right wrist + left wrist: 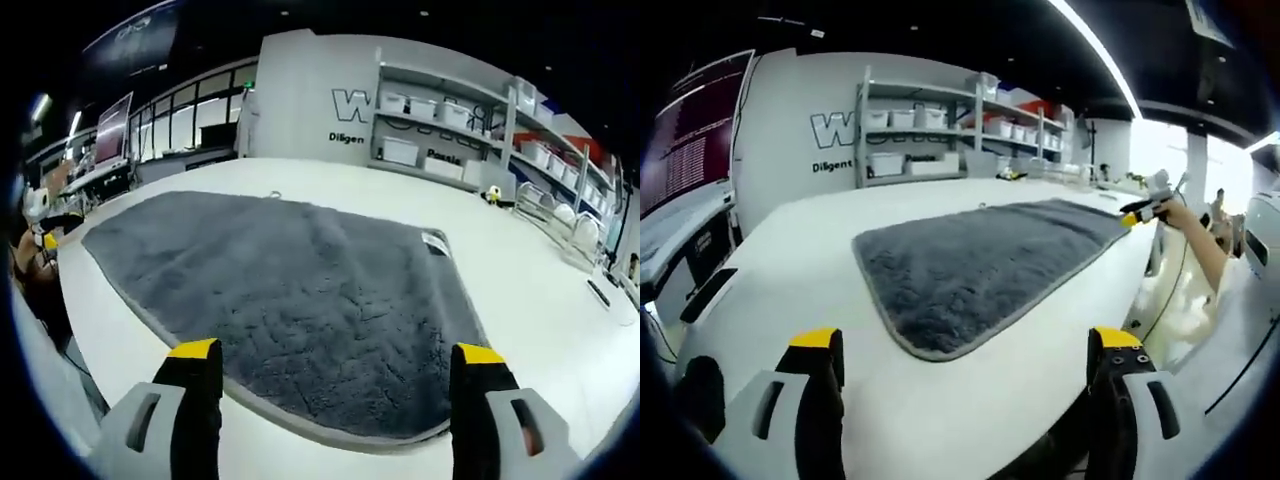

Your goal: Open the folded towel by lifting each exposed corner and separating the folded layers until the towel lies flat within the target outline without major curled edges

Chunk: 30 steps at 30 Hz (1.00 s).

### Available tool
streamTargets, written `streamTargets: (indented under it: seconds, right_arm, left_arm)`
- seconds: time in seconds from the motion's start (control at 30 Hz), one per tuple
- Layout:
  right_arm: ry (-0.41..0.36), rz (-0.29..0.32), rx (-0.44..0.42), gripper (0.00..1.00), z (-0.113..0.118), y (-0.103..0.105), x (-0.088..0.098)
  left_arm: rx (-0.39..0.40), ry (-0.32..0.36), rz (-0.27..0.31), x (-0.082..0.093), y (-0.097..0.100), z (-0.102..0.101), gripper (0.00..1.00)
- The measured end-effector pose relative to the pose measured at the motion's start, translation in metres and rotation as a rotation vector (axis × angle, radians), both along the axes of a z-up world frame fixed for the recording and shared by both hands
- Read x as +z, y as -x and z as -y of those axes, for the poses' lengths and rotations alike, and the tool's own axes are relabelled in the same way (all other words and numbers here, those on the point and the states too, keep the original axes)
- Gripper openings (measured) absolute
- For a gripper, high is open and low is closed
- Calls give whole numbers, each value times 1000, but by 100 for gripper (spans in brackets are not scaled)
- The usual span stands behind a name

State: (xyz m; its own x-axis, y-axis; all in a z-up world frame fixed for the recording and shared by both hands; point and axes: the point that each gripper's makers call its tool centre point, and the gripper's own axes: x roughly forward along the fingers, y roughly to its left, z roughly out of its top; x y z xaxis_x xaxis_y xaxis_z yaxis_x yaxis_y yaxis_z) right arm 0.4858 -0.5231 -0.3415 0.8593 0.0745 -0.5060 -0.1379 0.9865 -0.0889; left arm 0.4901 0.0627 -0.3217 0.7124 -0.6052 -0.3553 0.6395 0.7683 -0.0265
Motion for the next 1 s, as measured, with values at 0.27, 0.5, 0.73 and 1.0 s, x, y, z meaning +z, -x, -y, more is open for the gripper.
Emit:
streamTargets:
  seconds: [0.27,0.5,0.73,1.0]
  right_arm:
    - [-4,-40,-75,96,22,20,-10]
    - [-61,-44,-123,97,35,36,-21]
    - [-79,-33,-124,95,36,37,-21]
    - [-48,12,-114,97,28,54,-5]
  left_arm:
    - [1,-6,-5,-3,1,-2,99]
    - [-5,-9,-8,-4,-1,-1,99]
    - [-6,-5,-15,-7,0,0,99]
    - [11,-2,-16,-6,3,-8,99]
